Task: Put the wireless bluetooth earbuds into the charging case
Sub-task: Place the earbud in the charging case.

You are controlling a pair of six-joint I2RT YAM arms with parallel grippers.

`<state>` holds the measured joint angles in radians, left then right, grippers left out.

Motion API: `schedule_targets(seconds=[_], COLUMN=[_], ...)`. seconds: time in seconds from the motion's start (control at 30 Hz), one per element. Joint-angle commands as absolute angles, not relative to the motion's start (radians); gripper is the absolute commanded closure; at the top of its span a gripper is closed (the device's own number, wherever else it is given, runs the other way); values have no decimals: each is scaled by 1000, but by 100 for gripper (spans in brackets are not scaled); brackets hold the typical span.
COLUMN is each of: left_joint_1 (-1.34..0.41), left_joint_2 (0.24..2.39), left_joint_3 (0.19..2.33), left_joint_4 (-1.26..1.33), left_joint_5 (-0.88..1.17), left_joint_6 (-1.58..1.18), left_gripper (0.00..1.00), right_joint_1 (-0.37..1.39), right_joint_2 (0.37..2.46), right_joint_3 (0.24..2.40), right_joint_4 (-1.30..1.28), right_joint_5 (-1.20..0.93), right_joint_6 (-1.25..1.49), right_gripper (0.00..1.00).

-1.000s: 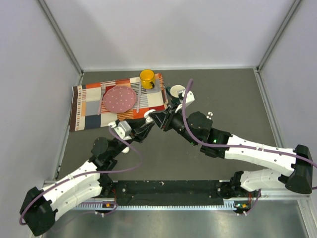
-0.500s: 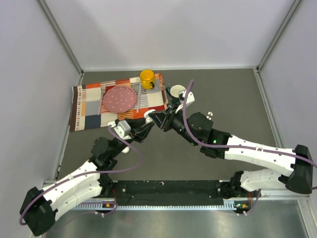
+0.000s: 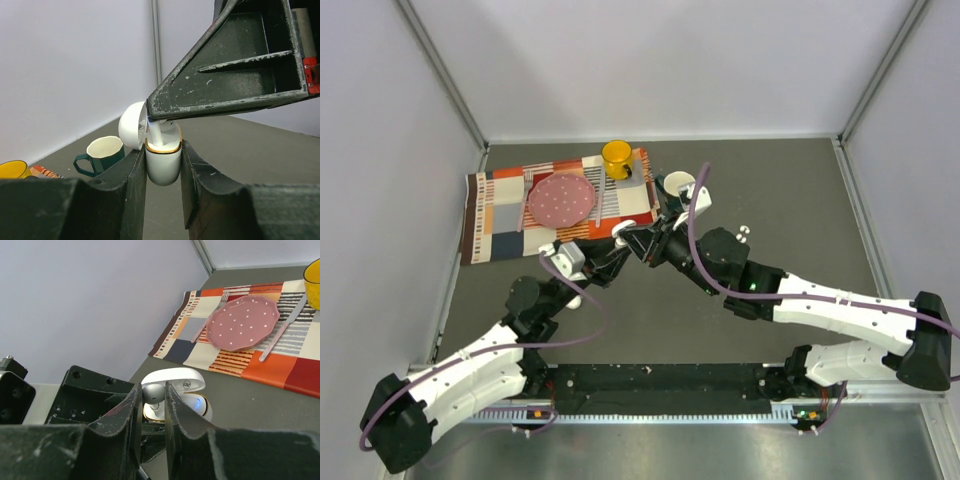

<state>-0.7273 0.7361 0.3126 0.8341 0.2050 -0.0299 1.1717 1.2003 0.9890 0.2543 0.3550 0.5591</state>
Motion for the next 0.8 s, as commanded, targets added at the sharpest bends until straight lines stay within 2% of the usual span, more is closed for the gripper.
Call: schedule_targets(seconds=[0.0, 0.37, 0.77], left_joint_1=[-726, -727, -727], left_joint_2=[736, 726, 729], left_joint_3=[362, 350, 338], left_joint_4=[954, 1005, 1008], left_joint_5=[187, 146, 143], left_joint_6=[-54, -60, -58], left_gripper=[100, 100, 100], right_joint_1=[1198, 1209, 1209], right_joint_2=[1207, 1224, 1215], right_joint_3=[991, 1000, 1043], right_joint_4=[262, 219, 179], right_joint_5=[370, 433, 436], right_joint_6=[537, 515, 503], right_gripper=[100, 100, 71])
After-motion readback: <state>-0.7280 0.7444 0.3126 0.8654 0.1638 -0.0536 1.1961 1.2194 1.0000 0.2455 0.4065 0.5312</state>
